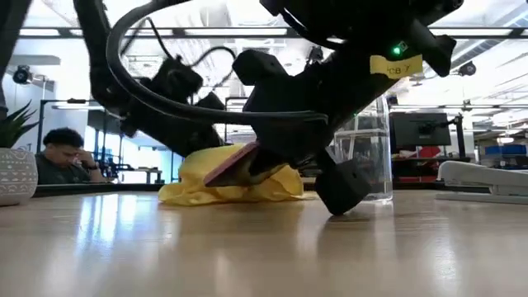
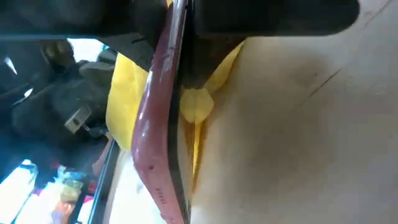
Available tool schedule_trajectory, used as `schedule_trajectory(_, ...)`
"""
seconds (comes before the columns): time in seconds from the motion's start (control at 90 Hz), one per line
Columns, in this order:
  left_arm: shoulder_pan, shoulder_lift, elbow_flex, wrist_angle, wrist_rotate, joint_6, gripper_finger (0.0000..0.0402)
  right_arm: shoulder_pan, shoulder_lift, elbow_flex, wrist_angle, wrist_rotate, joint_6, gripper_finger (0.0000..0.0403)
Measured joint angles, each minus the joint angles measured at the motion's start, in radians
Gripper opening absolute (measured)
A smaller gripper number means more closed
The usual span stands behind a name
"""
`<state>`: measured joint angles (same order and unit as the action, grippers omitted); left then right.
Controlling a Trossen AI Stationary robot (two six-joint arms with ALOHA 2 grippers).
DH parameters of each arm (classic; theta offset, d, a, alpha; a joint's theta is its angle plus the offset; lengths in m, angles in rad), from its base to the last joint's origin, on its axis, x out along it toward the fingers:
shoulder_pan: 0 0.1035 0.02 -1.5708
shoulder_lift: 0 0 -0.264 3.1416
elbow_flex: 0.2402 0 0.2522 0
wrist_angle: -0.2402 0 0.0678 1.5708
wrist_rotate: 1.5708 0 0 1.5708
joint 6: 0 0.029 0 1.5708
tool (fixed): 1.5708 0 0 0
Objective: Apply microfiber cloth
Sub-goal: Wipe the front and back of the cellphone with the yellow microfiber cloth
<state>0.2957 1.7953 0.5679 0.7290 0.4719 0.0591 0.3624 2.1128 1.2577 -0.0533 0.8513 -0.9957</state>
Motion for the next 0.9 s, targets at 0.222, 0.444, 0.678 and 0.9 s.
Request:
schedule_trajectory(0.222, -0.053, 0.070, 0.046, 0.009, 0.228, -0.052, 0.0001, -0.010, 0.000, 0.005, -0.016, -0.039, 0.045, 0.0015)
schedule_trajectory(0.444, -0.131, -0.024, 0.026, 0.006, 0.283, -0.083, 0.0001, -0.028, -0.002, 0.003, -0.053, -0.086, 0.148, 0.0017)
schedule_trajectory(0.678, -0.304, -0.044, 0.038, 0.042, 0.180, -0.090, 0.0000, -0.051, -0.002, 0.004, -0.054, -0.093, 0.193, 0.0017)
schedule_trajectory(0.9, -0.370, -0.031, 0.060, 0.050, -0.071, -0.073, 0.0000, -0.047, -0.001, 0.012, -0.067, -0.085, 0.218, 0.0018)
